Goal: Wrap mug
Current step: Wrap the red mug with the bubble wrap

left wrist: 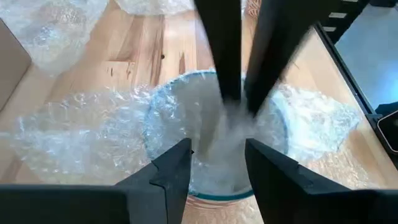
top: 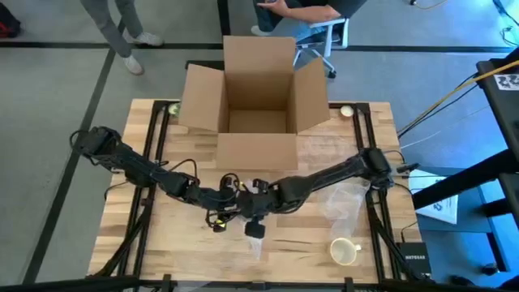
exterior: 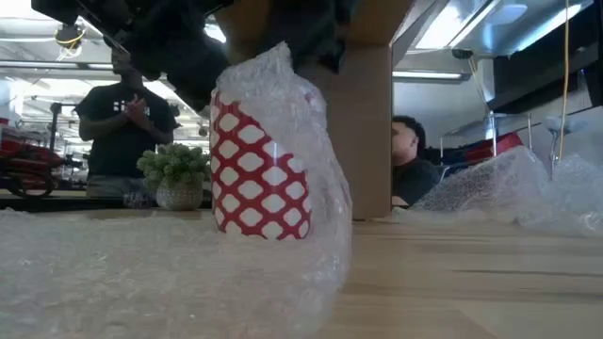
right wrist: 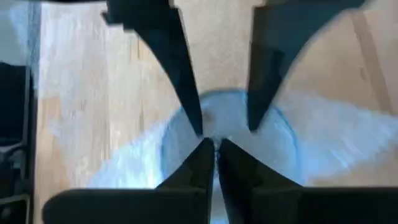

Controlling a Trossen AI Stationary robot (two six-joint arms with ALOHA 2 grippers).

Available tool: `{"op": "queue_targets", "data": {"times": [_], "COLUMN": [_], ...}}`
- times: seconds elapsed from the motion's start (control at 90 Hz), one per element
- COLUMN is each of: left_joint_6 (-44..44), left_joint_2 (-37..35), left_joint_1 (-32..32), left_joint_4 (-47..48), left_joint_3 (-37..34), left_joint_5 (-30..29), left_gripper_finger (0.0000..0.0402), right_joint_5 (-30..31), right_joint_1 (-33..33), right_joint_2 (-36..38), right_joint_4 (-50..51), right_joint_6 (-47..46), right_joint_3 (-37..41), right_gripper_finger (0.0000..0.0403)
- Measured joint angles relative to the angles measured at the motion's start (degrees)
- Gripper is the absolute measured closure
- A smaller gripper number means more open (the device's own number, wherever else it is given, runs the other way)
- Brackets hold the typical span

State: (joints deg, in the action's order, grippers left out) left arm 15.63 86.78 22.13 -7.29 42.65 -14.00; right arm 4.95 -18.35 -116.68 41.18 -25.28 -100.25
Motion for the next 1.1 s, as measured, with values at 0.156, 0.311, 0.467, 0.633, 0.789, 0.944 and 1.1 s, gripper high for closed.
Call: {"op": "queue_targets", "data": {"times": [0.156, 0.311, 0.467, 0.633, 0.789, 0.944, 1.1], "left_joint_6": [0.0, 0.0, 0.1, 0.1, 0.0, 0.0, 0.2], "left_joint_2": [0.1, 0.1, 0.1, 0.1, 0.1, 0.1, 0.1], "left_joint_1": [0.0, 0.0, 0.0, 0.0, 0.0, -0.1, -0.1], "left_joint_4": [0.0, 0.1, 0.1, 0.2, 0.1, 0.2, 0.2], "left_joint_3": [0.0, -0.1, -0.1, -0.1, -0.1, -0.1, -0.1], "left_joint_5": [0.1, 0.1, 0.1, 0.3, 0.3, 0.3, 0.3], "left_gripper_finger": [0.0266, 0.0266, 0.0266, 0.0266, 0.0266, 0.0266, 0.0266], "right_joint_5": [-0.5, -0.7, -4.0, -9.1, -4.5, 0.6, -0.3], "right_joint_1": [0.0, 0.0, 0.0, -2.4, -4.7, -4.0, -2.9], "right_joint_2": [2.2, 3.6, 4.8, 4.7, 4.2, 1.9, -0.6], "right_joint_4": [2.9, 5.8, 6.8, 9.1, 1.9, -6.7, -6.6], "right_joint_6": [0.0, 0.0, 0.1, 4.7, 9.0, 11.9, 12.2], "right_joint_3": [0.0, 0.0, -0.1, 2.3, 5.7, 6.3, 6.3], "right_gripper_finger": [0.0394, 0.0348, 0.0277, 0.0246, 0.0249, 0.0256, 0.026]}}
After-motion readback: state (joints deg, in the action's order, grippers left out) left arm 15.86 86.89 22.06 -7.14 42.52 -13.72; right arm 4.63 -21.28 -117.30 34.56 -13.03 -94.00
